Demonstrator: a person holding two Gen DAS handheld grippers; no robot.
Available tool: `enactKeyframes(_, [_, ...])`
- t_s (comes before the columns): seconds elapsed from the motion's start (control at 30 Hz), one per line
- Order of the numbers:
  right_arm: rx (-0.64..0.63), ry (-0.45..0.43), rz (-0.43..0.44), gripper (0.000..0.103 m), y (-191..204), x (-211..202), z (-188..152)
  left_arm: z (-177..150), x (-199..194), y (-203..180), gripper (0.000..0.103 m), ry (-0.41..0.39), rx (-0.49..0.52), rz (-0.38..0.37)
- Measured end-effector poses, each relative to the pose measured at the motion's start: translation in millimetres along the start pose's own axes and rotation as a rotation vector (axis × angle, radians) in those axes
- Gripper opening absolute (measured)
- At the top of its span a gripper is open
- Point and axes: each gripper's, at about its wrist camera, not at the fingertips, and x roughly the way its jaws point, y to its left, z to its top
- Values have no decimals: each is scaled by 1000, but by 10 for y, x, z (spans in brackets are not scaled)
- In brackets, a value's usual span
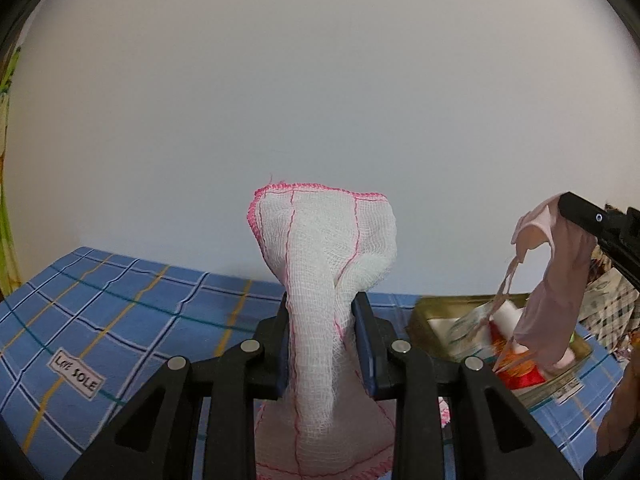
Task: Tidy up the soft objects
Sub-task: 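Lift the white towel and pink cloth and carry them over the tin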
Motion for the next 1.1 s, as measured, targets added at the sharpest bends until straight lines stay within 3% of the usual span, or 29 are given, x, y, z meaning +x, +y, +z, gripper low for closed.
enactKeyframes(0.33, [13,-104,-67,8,-446,-329,323,76,99,-478,30,-20,44,-86])
enactKeyframes(0.9, [25,-80,-226,8,-1176,-386,339,-68,379,-1322,30,37,92,-234])
enactKeyframes(1.1, [41,-29,-236,8,-1345,-275,286,-154,497,-1572,30,69,109,-259])
